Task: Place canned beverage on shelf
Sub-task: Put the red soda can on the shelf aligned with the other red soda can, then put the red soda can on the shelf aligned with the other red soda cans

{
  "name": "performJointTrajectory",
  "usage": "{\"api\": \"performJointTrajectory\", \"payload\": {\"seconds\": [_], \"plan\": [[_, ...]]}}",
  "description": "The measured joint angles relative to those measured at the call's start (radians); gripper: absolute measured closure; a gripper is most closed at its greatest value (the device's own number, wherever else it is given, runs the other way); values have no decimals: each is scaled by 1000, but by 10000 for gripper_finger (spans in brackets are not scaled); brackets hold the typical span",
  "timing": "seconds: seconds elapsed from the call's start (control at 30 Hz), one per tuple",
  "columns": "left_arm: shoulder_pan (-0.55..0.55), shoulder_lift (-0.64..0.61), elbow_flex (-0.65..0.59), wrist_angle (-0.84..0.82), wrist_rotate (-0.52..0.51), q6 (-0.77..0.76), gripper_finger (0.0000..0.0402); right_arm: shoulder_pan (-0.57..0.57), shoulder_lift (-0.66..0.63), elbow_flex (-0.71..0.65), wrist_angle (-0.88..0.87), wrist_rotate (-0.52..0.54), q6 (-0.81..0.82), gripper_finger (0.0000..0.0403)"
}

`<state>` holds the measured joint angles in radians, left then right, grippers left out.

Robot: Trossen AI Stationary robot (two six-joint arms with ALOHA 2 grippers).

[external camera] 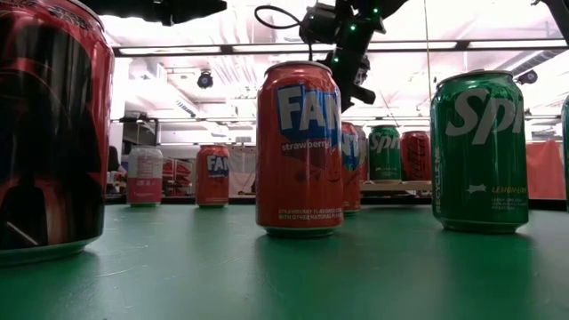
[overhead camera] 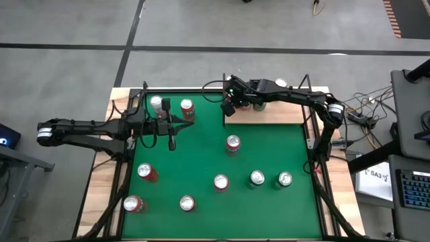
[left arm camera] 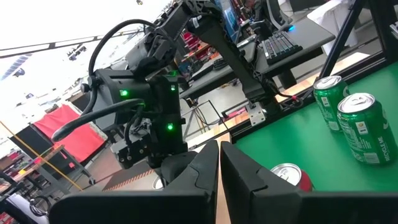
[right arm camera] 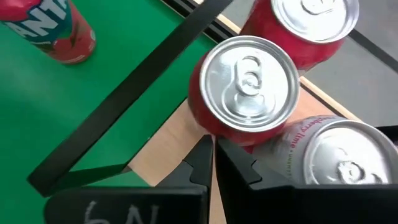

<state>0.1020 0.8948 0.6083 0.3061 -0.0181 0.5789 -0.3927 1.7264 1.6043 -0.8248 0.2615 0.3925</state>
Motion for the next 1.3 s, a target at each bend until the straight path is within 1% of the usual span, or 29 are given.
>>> {"api": "performJointTrajectory", "payload": {"seconds": [0.53, 0.7, 0.83, 1.03, 1.3], "plan": [[0, 0, 0, 0, 0, 0, 402, -2, 1, 0, 34, 0, -12, 394], [0, 0, 0, 0, 0, 0, 402, 21, -59, 5, 24, 0, -10, 394], [0, 0, 0, 0, 0, 0, 402, 66, -135, 11, 27, 0, -9, 394], [0, 0, 0, 0, 0, -20, 402, 175, -231, 11, 10, 0, 2, 394], [0, 0, 0, 0, 2, -102, 402, 329, -301, 3, -95, 0, -1, 394]]}}
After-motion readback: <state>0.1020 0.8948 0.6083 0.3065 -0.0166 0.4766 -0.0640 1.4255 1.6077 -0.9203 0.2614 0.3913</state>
